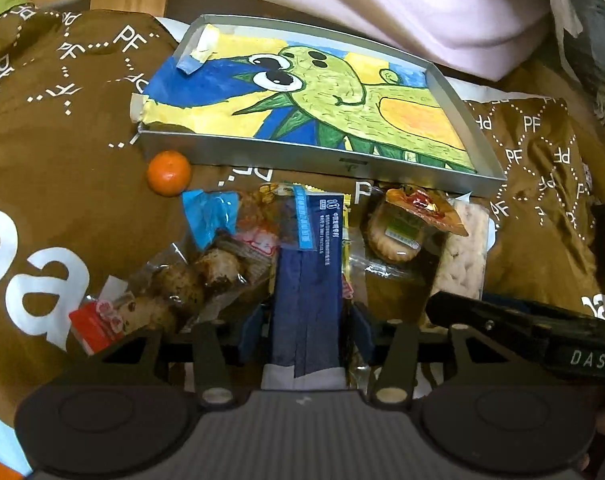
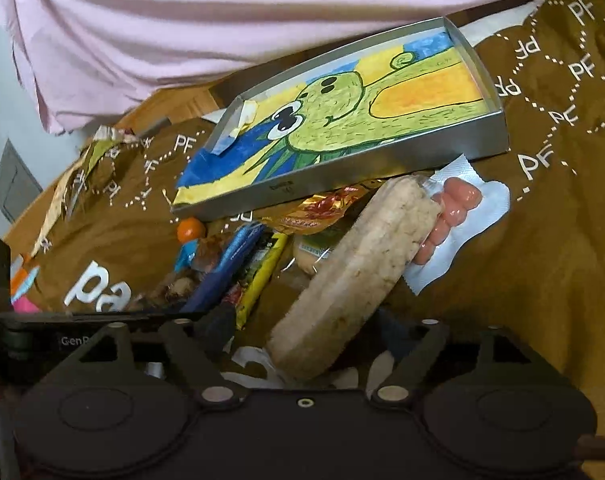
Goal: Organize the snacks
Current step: 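Grasp the dark blue bar packet with the left tool while the right tool grasps the puffed-rice bar, then carry the blue packet with the left tool while the right tool carries the rice bar into the tray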
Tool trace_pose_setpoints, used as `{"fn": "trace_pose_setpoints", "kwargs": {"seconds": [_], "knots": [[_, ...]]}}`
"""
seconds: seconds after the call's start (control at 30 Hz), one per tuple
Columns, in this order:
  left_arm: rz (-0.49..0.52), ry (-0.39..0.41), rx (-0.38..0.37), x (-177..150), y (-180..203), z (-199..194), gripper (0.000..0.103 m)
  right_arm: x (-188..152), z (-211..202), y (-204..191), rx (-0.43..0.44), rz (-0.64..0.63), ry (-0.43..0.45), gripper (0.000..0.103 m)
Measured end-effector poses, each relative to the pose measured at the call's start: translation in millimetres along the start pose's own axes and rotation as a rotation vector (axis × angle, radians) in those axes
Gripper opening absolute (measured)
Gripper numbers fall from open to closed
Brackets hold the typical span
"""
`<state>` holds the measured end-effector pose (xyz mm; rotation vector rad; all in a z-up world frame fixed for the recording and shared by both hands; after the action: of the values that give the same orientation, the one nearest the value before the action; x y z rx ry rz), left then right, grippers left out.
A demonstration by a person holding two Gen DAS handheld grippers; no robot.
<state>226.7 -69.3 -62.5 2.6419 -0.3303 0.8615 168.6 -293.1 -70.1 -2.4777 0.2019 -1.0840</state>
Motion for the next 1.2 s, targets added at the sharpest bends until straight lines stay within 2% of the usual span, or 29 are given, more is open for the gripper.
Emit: {"fn": "trace_pose_setpoints", "kwargs": {"seconds": [0.07, 0.1, 0.2, 0.37, 0.6, 0.93, 1.1, 1.2], "knots": [[0.014, -0.003, 0.016, -0.4, 3.2, -0.5, 0.052, 0.2, -0.3, 2.4, -0.002, 0.021, 0.004, 0.078], [0.017, -0.003, 0.020, -0.7, 5.2, -1.2, 0.046, 0.2, -0.8, 3.4, -0.008, 0.029, 0.006, 0.074], [0.002, -0.019, 0.025, -0.8, 11.0, -2.9, 0.038, 0.4, -1.4, 9.7, -0.026, 0.070, 0.007, 0.051], [-0.013, -0.039, 0.085, -2.4, 21.4, -8.4, 0.037, 0.3, -6.1, 17.1, -0.014, 0.143, 0.017, 0.042], [-0.017, -0.053, 0.138, -13.5, 43.2, -22.5, 0.034, 0.8, -19.3, 13.7, -0.012, 0.153, 0.029, 0.037], [-0.052, -0.079, 0.146, -23.9, 62.9, -41.2, 0.032, -4.5, -41.7, 10.5, -0.021, 0.145, 0.035, 0.032], [-0.058, -0.079, 0.137, -27.4, 65.7, -45.2, 0.032, -5.7, -43.4, 7.6, -0.013, 0.131, 0.007, 0.032], [-0.066, -0.081, 0.149, -30.0, 64.4, -43.6, 0.032, -7.7, -34.4, 11.3, -0.006, 0.152, -0.012, 0.037]]}}
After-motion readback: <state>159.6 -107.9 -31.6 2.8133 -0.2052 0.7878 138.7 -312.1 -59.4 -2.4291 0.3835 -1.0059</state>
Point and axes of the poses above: each gripper's, at about its wrist camera, not at the fingertips, and z roughly the way its jaws point, y to its right, x to its top, the point moved 3 cm from there along z, roughly the way its jaws point
